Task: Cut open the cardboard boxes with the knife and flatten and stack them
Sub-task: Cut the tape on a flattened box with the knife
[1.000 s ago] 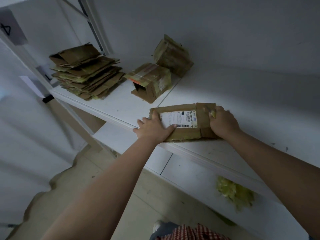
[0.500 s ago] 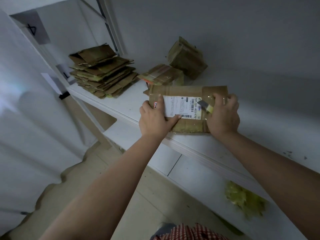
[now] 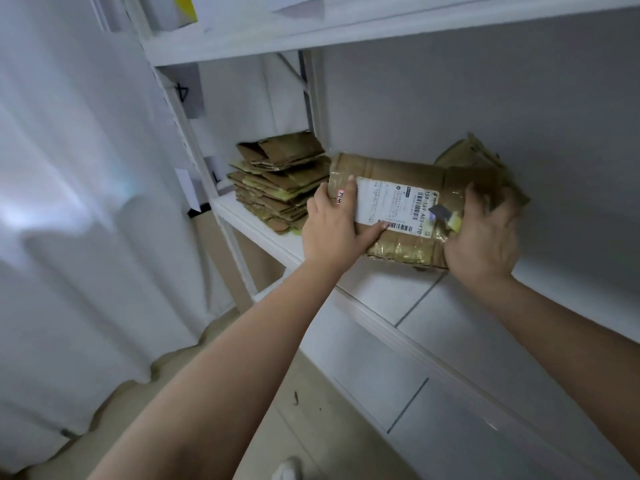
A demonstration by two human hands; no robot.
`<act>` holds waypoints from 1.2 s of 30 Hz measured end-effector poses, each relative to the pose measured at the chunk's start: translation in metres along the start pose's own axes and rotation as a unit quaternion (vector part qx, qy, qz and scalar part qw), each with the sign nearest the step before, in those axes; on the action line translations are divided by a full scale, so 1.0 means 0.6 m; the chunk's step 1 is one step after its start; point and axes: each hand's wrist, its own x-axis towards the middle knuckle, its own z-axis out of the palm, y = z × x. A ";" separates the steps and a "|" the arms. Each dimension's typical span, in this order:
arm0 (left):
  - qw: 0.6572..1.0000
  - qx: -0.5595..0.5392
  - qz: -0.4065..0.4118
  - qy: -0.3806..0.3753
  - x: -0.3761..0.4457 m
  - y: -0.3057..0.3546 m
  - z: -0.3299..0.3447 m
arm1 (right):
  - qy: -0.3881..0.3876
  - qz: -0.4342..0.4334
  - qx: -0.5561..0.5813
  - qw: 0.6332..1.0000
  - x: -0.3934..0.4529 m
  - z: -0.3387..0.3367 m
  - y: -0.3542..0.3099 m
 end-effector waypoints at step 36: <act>0.930 -0.036 0.248 -0.267 0.545 -0.495 0.087 | -0.152 -0.055 -0.109 0.981 0.241 0.363 -0.520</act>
